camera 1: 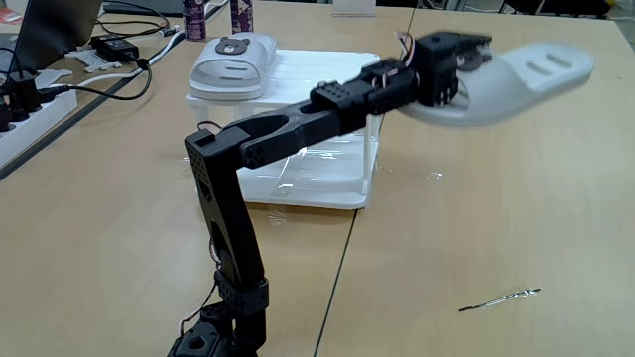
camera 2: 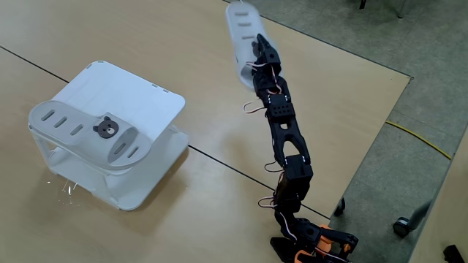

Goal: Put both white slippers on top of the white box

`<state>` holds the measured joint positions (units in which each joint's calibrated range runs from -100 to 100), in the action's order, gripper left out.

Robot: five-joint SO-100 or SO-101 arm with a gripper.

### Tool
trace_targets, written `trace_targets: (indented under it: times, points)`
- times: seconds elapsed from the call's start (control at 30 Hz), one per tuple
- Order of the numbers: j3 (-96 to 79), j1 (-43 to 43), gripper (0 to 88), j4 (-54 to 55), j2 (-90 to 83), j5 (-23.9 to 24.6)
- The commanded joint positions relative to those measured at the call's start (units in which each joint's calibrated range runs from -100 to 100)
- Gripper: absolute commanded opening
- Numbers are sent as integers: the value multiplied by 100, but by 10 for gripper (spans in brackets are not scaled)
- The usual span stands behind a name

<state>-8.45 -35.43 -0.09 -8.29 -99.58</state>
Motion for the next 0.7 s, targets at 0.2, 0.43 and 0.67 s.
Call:
trace_targets:
  times: [0.2,0.43,0.67]
  points:
    - [1544,7,7,-492,-707,-42]
    - [1535,1545,7,-483,-698,-42]
    - [1526,3099,7,-475,-589,-42]
